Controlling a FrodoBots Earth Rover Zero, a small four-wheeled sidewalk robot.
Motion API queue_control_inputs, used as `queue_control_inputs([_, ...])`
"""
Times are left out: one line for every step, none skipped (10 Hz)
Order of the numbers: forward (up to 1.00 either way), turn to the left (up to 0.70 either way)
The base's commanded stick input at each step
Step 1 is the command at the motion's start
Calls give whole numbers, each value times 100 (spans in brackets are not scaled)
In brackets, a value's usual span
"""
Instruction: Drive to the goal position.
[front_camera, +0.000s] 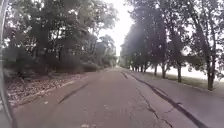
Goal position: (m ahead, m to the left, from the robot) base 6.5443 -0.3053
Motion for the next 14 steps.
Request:
queue_control_inputs([7,0])
queue_control_inputs([7,0])
queue_control_inputs([7,0])
queue_control_inputs([7,0])
queue_control_inputs([7,0])
queue_control_inputs([7,0])
queue_control_inputs([7,0])
queue_control_inputs([7,0])
queue_control_inputs([7,0])
queue_control_inputs([7,0])
queue_control_inputs([7,0])
queue_control_inputs([7,0])
queue_control_inputs([7,0])
queue_control_inputs([7,0])
